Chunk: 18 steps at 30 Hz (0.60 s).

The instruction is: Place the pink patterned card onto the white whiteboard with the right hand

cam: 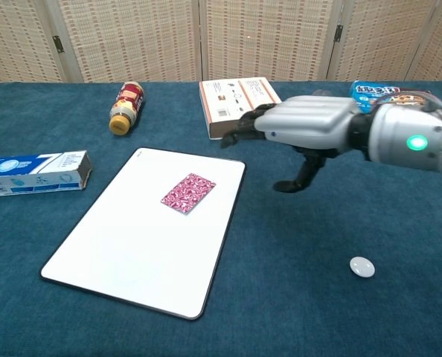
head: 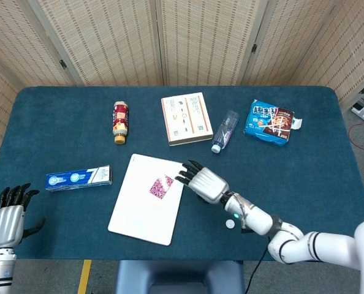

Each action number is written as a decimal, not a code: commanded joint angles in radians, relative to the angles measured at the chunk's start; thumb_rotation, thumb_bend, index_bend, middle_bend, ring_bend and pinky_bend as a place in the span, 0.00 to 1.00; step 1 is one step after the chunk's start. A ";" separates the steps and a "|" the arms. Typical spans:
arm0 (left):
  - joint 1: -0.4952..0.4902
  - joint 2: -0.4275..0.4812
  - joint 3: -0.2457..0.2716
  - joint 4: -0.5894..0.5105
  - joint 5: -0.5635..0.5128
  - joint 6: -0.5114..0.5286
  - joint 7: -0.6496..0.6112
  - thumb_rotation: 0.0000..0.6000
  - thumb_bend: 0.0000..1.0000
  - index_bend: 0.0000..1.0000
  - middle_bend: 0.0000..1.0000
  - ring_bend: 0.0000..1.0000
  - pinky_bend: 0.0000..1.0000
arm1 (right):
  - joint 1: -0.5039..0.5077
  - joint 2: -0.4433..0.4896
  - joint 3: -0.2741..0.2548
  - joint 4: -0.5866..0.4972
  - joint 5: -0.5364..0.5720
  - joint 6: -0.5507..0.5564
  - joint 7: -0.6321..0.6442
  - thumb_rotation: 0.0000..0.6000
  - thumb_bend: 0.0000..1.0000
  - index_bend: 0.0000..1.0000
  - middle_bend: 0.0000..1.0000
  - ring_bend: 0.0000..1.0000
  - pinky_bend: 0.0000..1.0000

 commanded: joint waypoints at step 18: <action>-0.005 0.002 0.000 -0.039 0.013 0.013 0.038 1.00 0.29 0.27 0.14 0.11 0.00 | -0.258 0.114 -0.253 0.014 -0.278 0.236 0.151 1.00 0.37 0.33 0.22 0.06 0.00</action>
